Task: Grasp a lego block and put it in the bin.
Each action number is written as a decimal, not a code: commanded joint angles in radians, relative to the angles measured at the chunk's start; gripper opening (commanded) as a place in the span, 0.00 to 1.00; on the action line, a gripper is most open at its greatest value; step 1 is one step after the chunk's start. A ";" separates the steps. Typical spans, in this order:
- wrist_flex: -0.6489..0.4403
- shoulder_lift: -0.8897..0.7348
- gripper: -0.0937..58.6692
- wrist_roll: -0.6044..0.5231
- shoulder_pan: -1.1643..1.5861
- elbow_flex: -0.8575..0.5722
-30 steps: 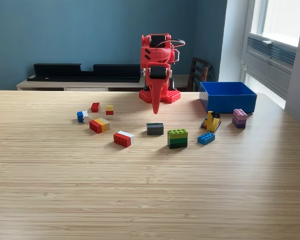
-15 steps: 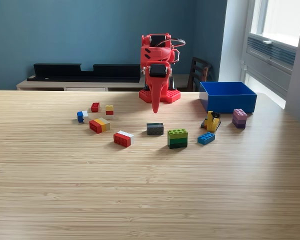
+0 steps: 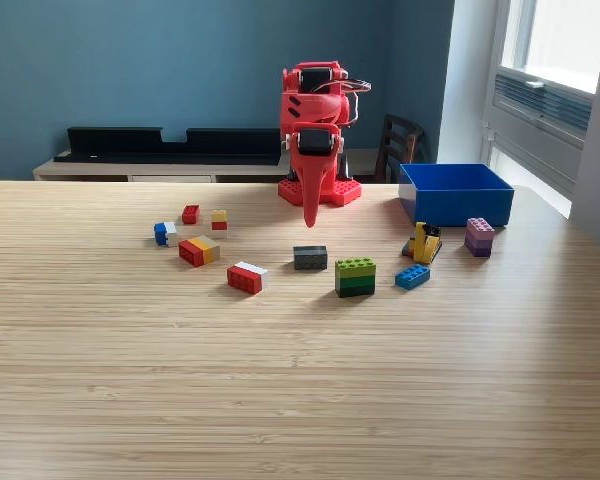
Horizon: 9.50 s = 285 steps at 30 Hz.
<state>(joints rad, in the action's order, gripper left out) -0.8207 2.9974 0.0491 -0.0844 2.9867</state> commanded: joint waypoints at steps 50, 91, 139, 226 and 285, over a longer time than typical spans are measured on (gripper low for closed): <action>-0.100 -0.724 0.65 -0.186 0.060 -0.638; -0.103 -1.381 0.10 -0.299 0.028 -0.913; -0.709 -1.233 0.00 -0.265 0.658 -1.347; -0.822 -1.235 0.04 -0.034 0.052 -1.470; -0.555 -1.233 0.04 0.215 -0.408 -1.322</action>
<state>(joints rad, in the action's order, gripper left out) -1.3837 1.6889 0.2316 -0.4449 1.6751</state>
